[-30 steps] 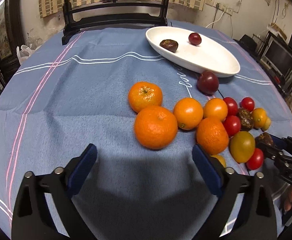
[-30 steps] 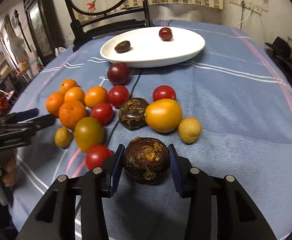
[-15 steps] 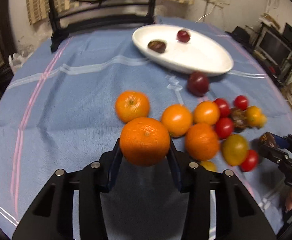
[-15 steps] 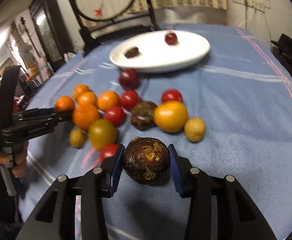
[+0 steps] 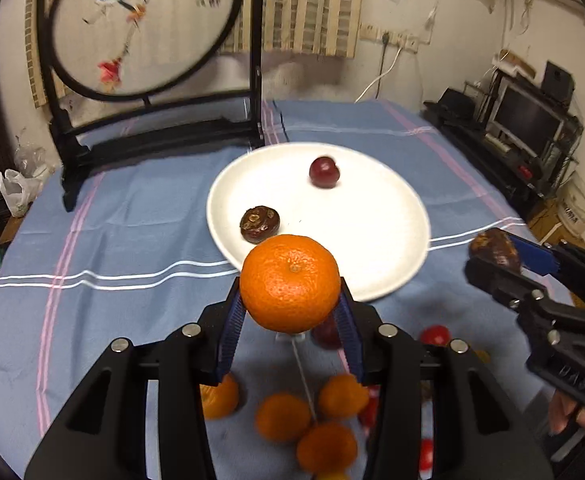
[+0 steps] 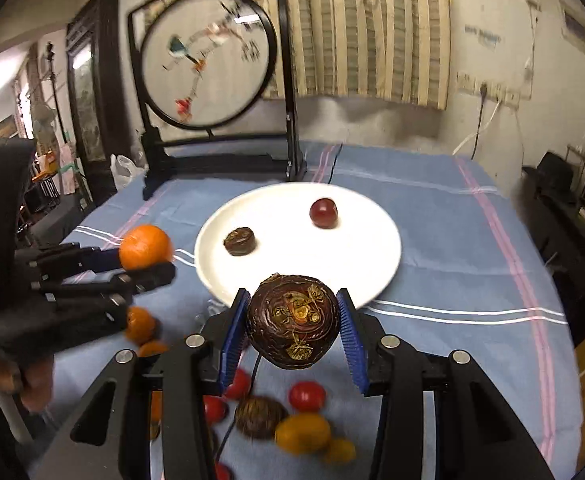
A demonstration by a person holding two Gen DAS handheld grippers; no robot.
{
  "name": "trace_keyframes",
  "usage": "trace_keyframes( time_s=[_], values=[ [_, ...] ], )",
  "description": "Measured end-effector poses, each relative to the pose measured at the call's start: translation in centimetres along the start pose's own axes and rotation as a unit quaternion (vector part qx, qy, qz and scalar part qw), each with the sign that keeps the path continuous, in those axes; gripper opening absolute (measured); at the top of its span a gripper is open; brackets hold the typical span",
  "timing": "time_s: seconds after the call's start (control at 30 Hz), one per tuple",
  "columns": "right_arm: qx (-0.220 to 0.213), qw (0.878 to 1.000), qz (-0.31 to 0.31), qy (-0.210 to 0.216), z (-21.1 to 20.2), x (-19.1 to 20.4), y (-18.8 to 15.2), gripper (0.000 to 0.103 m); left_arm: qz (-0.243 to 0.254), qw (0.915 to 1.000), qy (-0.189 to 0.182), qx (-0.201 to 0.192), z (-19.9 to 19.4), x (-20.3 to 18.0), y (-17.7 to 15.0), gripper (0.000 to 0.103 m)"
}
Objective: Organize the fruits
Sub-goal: 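Grasp the tangerine with the left tool, carry both fruits onto the plate and release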
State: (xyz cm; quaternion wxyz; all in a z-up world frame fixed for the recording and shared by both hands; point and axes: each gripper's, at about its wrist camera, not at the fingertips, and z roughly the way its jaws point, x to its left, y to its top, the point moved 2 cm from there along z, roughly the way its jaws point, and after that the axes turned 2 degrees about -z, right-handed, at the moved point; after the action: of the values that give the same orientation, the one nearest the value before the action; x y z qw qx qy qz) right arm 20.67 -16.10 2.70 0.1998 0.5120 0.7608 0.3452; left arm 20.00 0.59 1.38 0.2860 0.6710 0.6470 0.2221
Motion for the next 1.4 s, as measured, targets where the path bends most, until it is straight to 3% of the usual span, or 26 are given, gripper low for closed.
trace_keyframes(
  time_s=[0.2,0.43,0.53,0.63,0.9,1.2,1.4],
  values=[
    [0.045,0.999,-0.004,-0.012,5.4,-0.3,0.0,0.044,-0.009,0.999,-0.012,0.043,5.3,-0.3,0.7,0.043],
    [0.057,0.998,0.01,-0.009,7.5,-1.0,-0.4,0.045,-0.016,0.998,-0.007,0.061,7.9,-0.3,1.3,0.043],
    [0.05,0.998,0.024,-0.016,7.5,-1.6,-0.5,0.061,-0.024,0.9976,0.003,0.065,8.5,0.0,1.7,0.047],
    [0.047,0.999,0.023,-0.011,6.8,-1.8,-0.6,0.062,-0.031,0.9986,0.008,0.042,7.3,0.3,1.9,0.066],
    [0.042,0.999,0.029,-0.003,3.8,-1.9,-1.8,0.068,-0.048,0.9987,-0.02,-0.002,1.3,1.5,0.3,0.081],
    [0.047,0.998,0.032,0.001,-0.7,-1.9,-6.4,0.071,-0.045,0.9986,-0.001,-0.025,-3.2,3.3,-4.8,0.093],
    [0.054,0.998,0.021,0.002,-2.9,-0.5,-10.1,0.071,-0.073,0.9973,0.005,-0.002,-3.6,5.0,-8.0,0.093]
  ],
)
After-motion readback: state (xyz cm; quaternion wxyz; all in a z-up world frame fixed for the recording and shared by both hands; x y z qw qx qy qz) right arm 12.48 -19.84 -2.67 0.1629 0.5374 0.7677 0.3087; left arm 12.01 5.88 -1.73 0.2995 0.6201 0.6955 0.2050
